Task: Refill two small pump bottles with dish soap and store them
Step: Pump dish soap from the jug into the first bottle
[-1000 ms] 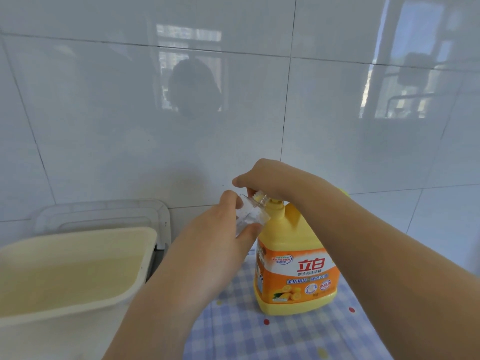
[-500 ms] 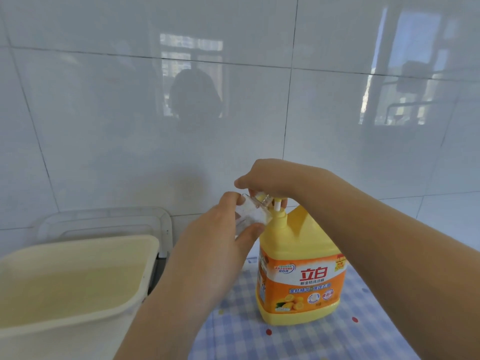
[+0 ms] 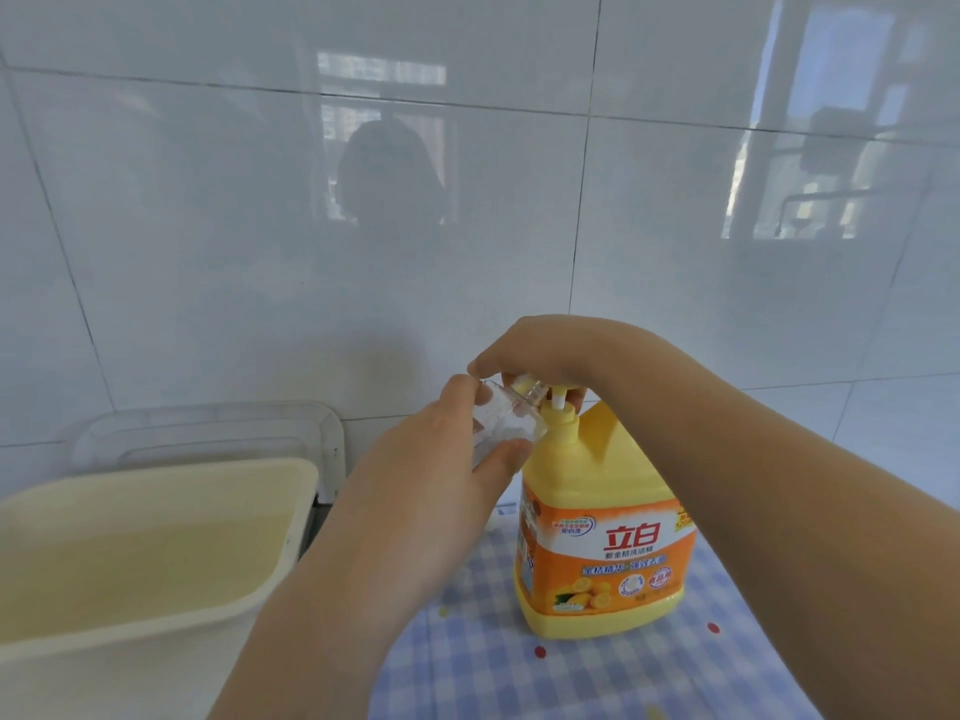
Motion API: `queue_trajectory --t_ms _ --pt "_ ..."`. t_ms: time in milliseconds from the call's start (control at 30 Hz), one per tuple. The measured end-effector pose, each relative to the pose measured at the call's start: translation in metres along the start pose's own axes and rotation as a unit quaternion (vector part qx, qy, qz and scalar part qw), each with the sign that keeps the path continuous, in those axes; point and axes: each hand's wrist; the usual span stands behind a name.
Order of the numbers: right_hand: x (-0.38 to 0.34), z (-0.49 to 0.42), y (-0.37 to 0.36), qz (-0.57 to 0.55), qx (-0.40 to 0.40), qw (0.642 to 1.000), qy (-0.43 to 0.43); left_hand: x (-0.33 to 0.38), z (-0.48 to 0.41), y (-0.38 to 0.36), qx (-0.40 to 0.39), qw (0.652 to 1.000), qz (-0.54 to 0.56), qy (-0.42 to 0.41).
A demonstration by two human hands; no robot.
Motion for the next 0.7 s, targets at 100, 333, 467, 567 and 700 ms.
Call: queue_trajectory --t_ms 100,333,467,567,700 --pt "0.0021 -0.0009 -0.0022 -0.010 -0.003 1.000 0.000 -0.0012 0.0005 -0.0017 -0.001 1.000 0.001 0.003" --pt "0.0058 0.0073 -0.0094 -0.008 0.022 0.998 0.050 -0.0017 0.0005 -0.0033 -0.020 1.000 -0.010 -0.001" --pt "0.0054 0.0077 -0.0088 -0.017 0.022 0.999 0.046 -0.0016 0.0005 -0.0035 -0.014 1.000 -0.015 -0.002" --pt "0.0046 0.0081 -0.0084 -0.015 0.027 0.998 0.051 -0.0008 0.0004 -0.0029 -0.017 1.000 -0.017 -0.005" --pt "0.0035 0.0067 -0.0096 -0.004 0.032 0.998 0.049 -0.0015 0.0005 -0.0031 -0.012 1.000 -0.021 -0.007"
Point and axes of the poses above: each hand's wrist, its own z-axis away from the middle knuckle, its own y-axis out of the back of the hand, x = y × z, and after that the axes turned 14 degrees about -z, right-handed
